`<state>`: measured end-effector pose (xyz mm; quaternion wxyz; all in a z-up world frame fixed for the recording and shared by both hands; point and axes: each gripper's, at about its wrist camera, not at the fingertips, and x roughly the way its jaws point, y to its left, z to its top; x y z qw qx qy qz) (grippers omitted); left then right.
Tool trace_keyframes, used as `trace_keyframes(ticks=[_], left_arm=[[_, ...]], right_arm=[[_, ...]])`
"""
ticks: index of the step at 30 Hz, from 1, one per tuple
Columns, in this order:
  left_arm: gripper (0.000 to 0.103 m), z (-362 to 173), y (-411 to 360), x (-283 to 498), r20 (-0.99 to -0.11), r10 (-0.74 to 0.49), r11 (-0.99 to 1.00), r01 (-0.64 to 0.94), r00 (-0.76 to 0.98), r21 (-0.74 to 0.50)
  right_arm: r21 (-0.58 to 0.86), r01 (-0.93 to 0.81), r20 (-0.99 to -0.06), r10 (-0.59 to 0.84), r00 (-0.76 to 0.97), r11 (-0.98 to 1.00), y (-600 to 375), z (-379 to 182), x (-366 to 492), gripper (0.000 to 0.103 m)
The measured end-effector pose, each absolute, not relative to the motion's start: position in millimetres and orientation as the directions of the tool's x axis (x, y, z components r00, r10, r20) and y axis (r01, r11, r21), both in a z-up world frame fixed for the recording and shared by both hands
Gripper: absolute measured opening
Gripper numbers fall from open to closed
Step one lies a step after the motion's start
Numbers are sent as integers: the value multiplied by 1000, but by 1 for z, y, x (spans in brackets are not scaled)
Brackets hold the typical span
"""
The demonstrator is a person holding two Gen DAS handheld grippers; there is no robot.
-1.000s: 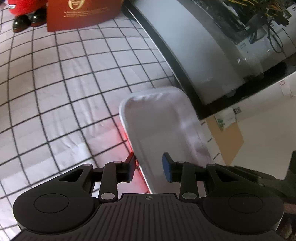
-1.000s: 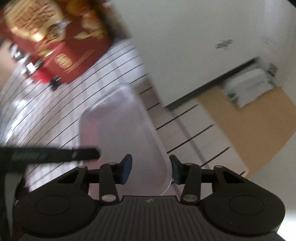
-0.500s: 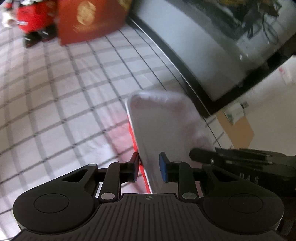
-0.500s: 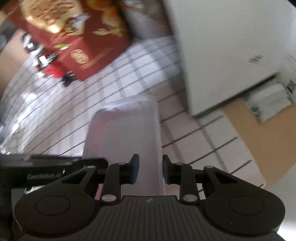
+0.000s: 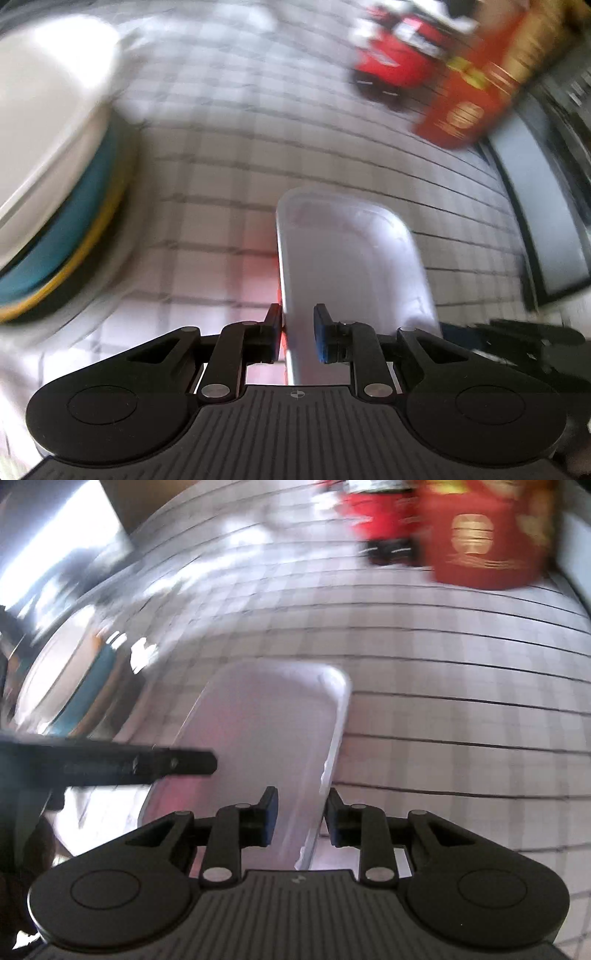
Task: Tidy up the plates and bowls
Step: 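Grasp the foil tray rim with the left tool while the right tool grasps the opposite rim, then carry the foil tray with both tools toward the bowl stack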
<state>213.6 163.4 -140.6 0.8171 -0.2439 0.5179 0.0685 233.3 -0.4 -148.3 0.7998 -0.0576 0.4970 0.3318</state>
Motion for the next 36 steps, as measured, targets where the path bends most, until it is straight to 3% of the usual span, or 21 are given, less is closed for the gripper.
trace_keyframes(ticks=[12,22,36], left_arm=[[21,-147,184,174,-873,-158,813,-441,462,-380],[21,-145,182,182,-863,-175,827,-405,475,-390],[20,-153,185,190,-875,-163,830,-416,456,-372]], right_arm=[[249,-701,-835,515,194,668,14,-154,214,27],[300,-602,-828,516,222,740,6,-162,237,27],[278,-621,-834,504,222,733,22,-165,242,28]])
